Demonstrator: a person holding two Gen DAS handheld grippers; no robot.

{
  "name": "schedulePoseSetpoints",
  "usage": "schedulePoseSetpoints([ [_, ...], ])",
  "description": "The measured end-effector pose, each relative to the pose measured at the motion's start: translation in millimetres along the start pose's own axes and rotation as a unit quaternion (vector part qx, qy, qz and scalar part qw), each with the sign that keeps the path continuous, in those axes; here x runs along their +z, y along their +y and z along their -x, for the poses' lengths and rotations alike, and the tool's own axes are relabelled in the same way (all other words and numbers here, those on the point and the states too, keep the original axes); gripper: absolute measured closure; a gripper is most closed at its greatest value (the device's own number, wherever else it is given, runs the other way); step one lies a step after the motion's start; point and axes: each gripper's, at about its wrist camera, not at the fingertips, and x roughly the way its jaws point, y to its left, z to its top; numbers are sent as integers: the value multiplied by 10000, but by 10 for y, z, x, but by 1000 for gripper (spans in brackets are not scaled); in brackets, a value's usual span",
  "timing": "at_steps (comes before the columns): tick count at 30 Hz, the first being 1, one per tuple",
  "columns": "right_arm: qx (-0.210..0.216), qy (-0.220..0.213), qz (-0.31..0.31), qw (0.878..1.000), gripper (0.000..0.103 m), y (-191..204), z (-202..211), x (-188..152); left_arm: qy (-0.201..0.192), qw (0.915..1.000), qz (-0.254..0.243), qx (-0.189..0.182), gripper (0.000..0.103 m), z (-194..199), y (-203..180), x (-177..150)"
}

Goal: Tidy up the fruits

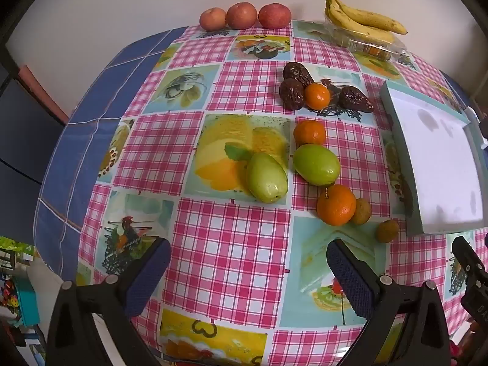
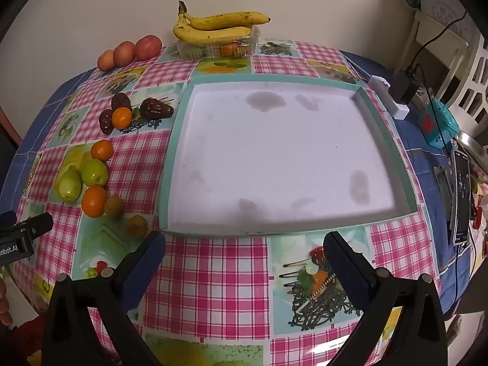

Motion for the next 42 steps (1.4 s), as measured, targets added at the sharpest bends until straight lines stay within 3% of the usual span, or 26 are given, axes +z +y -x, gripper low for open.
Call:
schedulePoseSetpoints([
  [42, 49, 19, -17, 10000, 0, 22, 7, -7, 6, 10000, 6, 54, 0, -2, 21, -20],
])
